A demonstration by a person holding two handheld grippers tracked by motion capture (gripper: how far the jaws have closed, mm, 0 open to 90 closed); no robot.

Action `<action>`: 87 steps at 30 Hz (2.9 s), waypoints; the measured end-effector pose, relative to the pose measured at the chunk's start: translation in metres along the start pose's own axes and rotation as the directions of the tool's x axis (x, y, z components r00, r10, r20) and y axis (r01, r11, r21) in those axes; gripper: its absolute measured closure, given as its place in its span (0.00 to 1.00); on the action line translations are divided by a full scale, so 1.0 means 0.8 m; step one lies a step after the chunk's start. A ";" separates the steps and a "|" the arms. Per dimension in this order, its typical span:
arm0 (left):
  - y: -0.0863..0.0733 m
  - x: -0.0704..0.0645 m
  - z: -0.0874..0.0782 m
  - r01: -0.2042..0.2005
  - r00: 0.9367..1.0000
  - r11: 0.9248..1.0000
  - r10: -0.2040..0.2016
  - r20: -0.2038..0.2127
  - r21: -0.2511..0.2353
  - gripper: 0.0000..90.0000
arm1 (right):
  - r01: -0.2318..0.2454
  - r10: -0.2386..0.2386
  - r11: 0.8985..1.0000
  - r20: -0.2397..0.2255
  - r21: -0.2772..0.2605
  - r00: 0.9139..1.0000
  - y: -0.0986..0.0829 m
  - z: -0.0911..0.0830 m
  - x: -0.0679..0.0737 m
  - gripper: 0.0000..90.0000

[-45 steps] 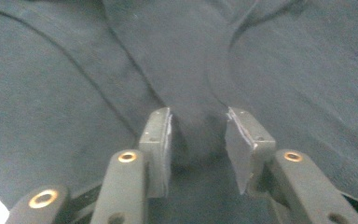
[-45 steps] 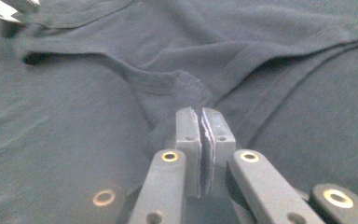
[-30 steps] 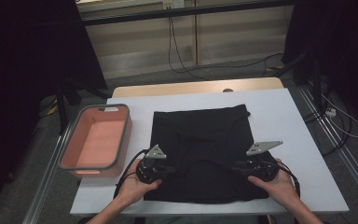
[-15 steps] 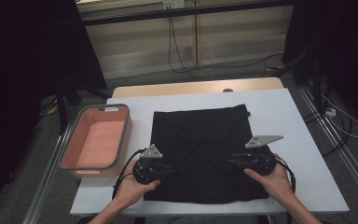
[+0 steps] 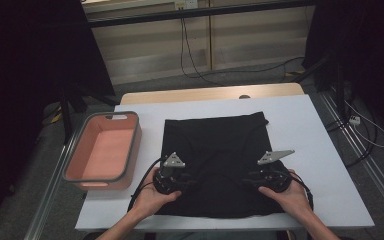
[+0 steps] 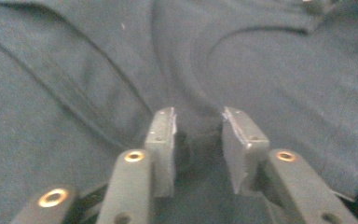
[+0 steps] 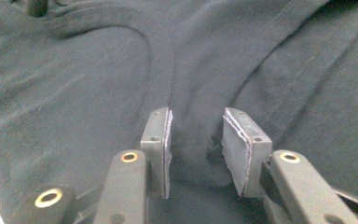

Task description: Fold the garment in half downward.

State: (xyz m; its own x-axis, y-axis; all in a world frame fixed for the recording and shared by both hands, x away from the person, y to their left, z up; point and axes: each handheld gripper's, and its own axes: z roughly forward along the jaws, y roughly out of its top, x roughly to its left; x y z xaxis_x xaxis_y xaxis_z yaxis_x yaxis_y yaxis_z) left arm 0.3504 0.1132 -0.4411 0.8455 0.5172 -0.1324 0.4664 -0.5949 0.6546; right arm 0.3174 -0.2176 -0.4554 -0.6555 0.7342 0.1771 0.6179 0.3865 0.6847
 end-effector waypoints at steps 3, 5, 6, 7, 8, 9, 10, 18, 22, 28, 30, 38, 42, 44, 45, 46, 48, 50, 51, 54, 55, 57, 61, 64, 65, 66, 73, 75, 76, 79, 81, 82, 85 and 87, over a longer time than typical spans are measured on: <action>-0.008 -0.003 -0.002 -0.014 1.000 1.000 0.013 0.022 0.021 0.87 | 0.003 -0.003 1.000 -0.013 0.011 1.000 -0.004 -0.003 0.003 0.70; -0.012 -0.004 -0.003 -0.022 1.000 0.999 0.021 0.022 0.032 0.92 | 0.008 -0.008 1.000 -0.021 0.016 1.000 -0.006 -0.005 0.006 0.72; -0.013 -0.004 -0.004 -0.023 0.999 0.999 0.022 0.025 0.038 0.93 | 0.011 -0.011 1.000 -0.028 0.019 1.000 -0.007 -0.006 0.007 0.73; -0.014 -0.003 -0.005 -0.018 0.999 0.999 0.017 0.030 0.031 0.94 | 0.011 -0.011 1.000 -0.026 0.020 1.000 -0.007 -0.006 0.008 0.78; -0.015 -0.002 -0.008 -0.012 0.999 0.999 0.011 0.034 0.031 0.94 | 0.015 -0.014 1.000 -0.033 0.024 0.999 -0.008 -0.006 0.009 0.85; -0.015 -0.003 -0.010 -0.002 0.999 1.000 0.002 0.042 0.018 0.95 | 0.020 -0.019 0.999 -0.033 0.026 0.999 -0.008 -0.006 0.009 0.88; -0.015 -0.003 -0.014 0.000 0.999 1.000 0.000 0.044 0.008 0.95 | 0.020 -0.020 0.999 -0.028 0.025 0.999 -0.008 -0.007 0.010 0.91; -0.013 -0.007 -0.039 0.038 0.998 0.994 -0.034 0.044 -0.099 0.94 | 0.017 -0.020 0.997 -0.045 -0.077 0.999 -0.001 -0.031 0.011 0.97; -0.010 -0.010 -0.043 0.039 0.998 0.993 -0.035 0.043 -0.111 0.94 | 0.013 -0.018 0.993 -0.050 -0.114 0.999 0.001 -0.046 0.011 0.98; -0.008 -0.012 -0.050 0.033 0.999 0.992 -0.027 0.047 -0.126 0.95 | 0.017 -0.023 0.990 -0.048 -0.137 0.999 -0.003 -0.061 0.016 0.98; -0.009 -0.014 -0.053 0.030 0.999 0.991 -0.025 0.043 -0.128 0.95 | 0.011 -0.020 0.989 -0.056 -0.145 0.998 -0.005 -0.065 0.019 0.98; -0.021 -0.026 -0.057 0.022 0.999 0.992 -0.017 0.049 -0.121 0.95 | 0.020 -0.030 0.991 -0.068 -0.134 0.997 -0.014 -0.067 0.031 0.98; -0.027 -0.036 -0.059 0.004 0.999 0.994 0.002 0.054 -0.109 0.95 | 0.028 -0.038 0.991 -0.071 -0.131 0.997 -0.018 -0.069 0.038 0.98; -0.029 -0.036 -0.060 0.006 0.999 0.994 0.000 0.053 -0.105 0.95 | 0.029 -0.039 0.992 -0.071 -0.126 0.997 -0.020 -0.069 0.040 0.98; -0.031 -0.037 -0.060 0.006 0.999 0.995 -0.001 0.052 -0.104 0.95 | 0.026 -0.035 0.992 -0.073 -0.122 0.997 -0.022 -0.069 0.040 0.98; -0.032 -0.038 -0.060 0.008 0.999 0.994 -0.002 0.053 -0.105 0.95 | 0.026 -0.035 0.992 -0.071 -0.121 0.997 -0.024 -0.068 0.041 0.98; -0.035 -0.040 -0.059 0.008 0.998 0.995 -0.003 0.058 -0.098 0.95 | 0.022 -0.031 0.993 -0.077 -0.115 0.997 -0.028 -0.067 0.042 0.98; -0.038 -0.042 -0.059 0.009 0.998 0.995 -0.002 0.069 -0.095 0.95 | 0.024 -0.033 0.993 -0.076 -0.115 0.997 -0.030 -0.068 0.045 0.98; -0.039 -0.044 -0.060 0.012 0.998 0.995 -0.006 0.069 -0.099 0.95 | 0.023 -0.033 0.993 -0.078 -0.116 0.996 -0.031 -0.069 0.046 0.98; -0.041 -0.048 -0.064 0.015 0.997 0.995 -0.007 0.078 -0.101 0.95 | 0.024 -0.034 0.991 -0.080 -0.129 0.996 -0.034 -0.074 0.049 0.98; -0.041 -0.050 -0.065 0.007 0.997 0.995 0.001 0.075 -0.103 0.95 | 0.025 -0.036 0.991 -0.077 -0.131 0.996 -0.035 -0.075 0.050 0.98; -0.043 -0.052 -0.065 0.000 0.997 0.995 0.008 0.079 -0.101 0.95 | 0.024 -0.035 0.991 -0.080 -0.131 0.996 -0.038 -0.076 0.051 0.98; -0.047 -0.052 -0.063 0.014 0.996 0.996 -0.006 0.089 -0.091 0.95 | 0.029 -0.038 0.993 -0.081 -0.117 0.996 -0.042 -0.076 0.055 0.98; -0.048 -0.058 -0.065 -0.002 0.995 0.996 0.011 0.094 -0.088 0.94 | 0.030 -0.040 0.993 -0.087 -0.115 0.995 -0.044 -0.076 0.057 0.98; -0.048 -0.060 -0.064 -0.017 0.997 0.996 0.025 0.079 -0.091 0.94 | 0.035 -0.044 0.993 -0.084 -0.111 0.996 -0.044 -0.075 0.058 0.98; -0.047 -0.061 -0.064 -0.026 0.996 0.996 0.032 0.078 -0.085 0.94 | 0.038 -0.046 0.994 -0.080 -0.104 0.996 -0.045 -0.074 0.058 0.98; -0.049 -0.048 -0.056 -0.017 0.999 0.996 0.020 0.035 -0.087 0.73 | 0.050 -0.056 0.995 -0.065 -0.086 0.996 -0.047 -0.063 0.056 0.85; -0.050 -0.045 -0.056 0.000 0.999 0.995 0.003 0.035 -0.101 0.67 | 0.045 -0.050 0.994 -0.061 -0.095 0.997 -0.046 -0.062 0.055 0.79; -0.050 -0.045 -0.055 0.003 1.000 0.994 -0.002 0.012 -0.108 0.60 | 0.041 -0.046 0.994 -0.051 -0.101 0.998 -0.045 -0.062 0.055 0.75; -0.050 -0.044 -0.055 0.026 1.000 0.991 -0.026 0.002 -0.133 0.50 | 0.032 -0.032 0.991 0.000 -0.131 0.999 -0.044 -0.065 0.053 0.67; -0.049 -0.043 -0.055 0.023 1.000 0.990 -0.026 -0.018 -0.140 0.41 | 0.025 -0.024 0.989 0.008 -0.149 1.000 -0.042 -0.065 0.050 0.62; -0.048 -0.042 -0.056 0.011 1.000 0.988 -0.015 -0.025 -0.155 0.39 | 0.027 -0.025 0.987 0.015 -0.160 1.000 -0.041 -0.065 0.050 0.61; -0.047 -0.037 -0.056 0.005 0.998 0.985 -0.015 -0.062 -0.171 0.30 | 0.028 -0.026 0.983 0.014 -0.181 1.000 -0.039 -0.065 0.050 0.56; -0.047 -0.031 -0.053 -0.012 0.996 0.985 -0.003 -0.087 -0.173 0.26 | 0.037 -0.034 0.984 0.018 -0.174 0.999 -0.037 -0.062 0.052 0.55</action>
State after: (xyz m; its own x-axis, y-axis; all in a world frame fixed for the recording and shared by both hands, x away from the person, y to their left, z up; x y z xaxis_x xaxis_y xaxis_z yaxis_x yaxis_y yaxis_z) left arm 0.3008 0.1490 -0.4306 0.8182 0.5708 -0.0690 0.4044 -0.4860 0.7748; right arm 0.2502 -0.2264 -0.4333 -0.6682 0.7305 0.1409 0.5087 0.3104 0.8030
